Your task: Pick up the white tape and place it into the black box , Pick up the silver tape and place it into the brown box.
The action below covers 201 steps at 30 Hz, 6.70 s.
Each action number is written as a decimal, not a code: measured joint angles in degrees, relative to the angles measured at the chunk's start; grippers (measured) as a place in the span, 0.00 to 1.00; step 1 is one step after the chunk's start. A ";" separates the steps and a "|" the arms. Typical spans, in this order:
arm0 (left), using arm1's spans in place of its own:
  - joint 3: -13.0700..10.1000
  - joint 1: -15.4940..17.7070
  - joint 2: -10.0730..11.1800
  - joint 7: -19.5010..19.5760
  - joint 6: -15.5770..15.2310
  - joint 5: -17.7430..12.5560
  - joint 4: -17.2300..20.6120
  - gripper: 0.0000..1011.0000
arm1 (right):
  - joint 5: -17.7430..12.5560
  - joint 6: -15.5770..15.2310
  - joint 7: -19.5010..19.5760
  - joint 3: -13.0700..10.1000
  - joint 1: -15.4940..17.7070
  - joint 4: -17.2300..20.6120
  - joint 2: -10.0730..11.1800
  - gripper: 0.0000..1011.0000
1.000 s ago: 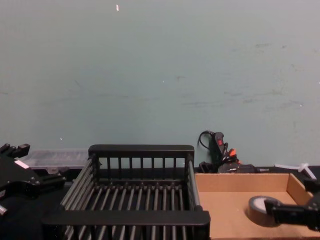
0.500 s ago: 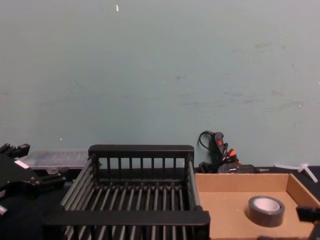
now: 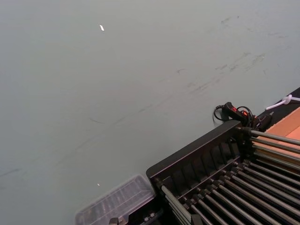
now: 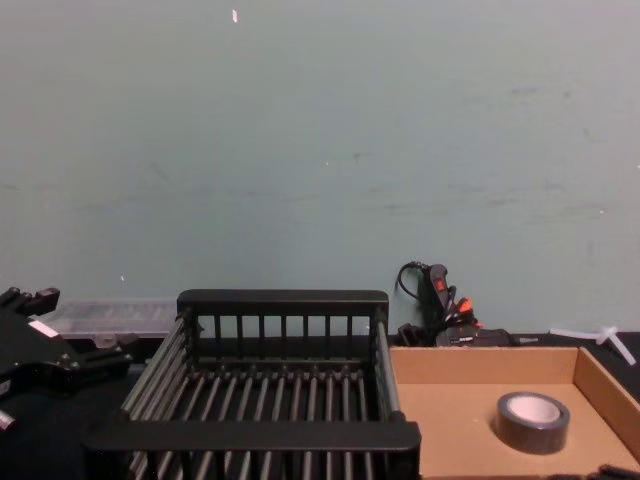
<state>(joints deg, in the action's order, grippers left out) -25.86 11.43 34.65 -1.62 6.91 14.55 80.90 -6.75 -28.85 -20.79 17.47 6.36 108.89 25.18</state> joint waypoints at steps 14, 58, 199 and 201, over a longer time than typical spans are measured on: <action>0.00 0.00 0.00 0.00 0.00 0.00 0.00 0.99 | 2.15 -0.73 -0.92 4.21 -3.16 -3.47 -1.41 0.99; 0.00 0.00 0.00 0.00 0.00 0.00 0.00 0.99 | 3.59 -0.83 -2.31 7.20 -6.02 -8.83 -4.31 0.99; -0.01 0.00 0.00 0.00 0.00 0.00 0.00 0.99 | -3.92 6.88 -2.05 6.07 -12.31 -5.25 -1.26 0.10; 0.00 0.00 0.00 0.00 0.00 0.00 0.00 0.99 | -3.74 7.32 -1.66 6.36 -13.46 -6.35 -1.79 0.10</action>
<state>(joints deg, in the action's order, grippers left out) -25.86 11.43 34.65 -1.62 6.91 14.55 80.90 -10.49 -21.54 -22.45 23.83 -7.10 102.54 23.39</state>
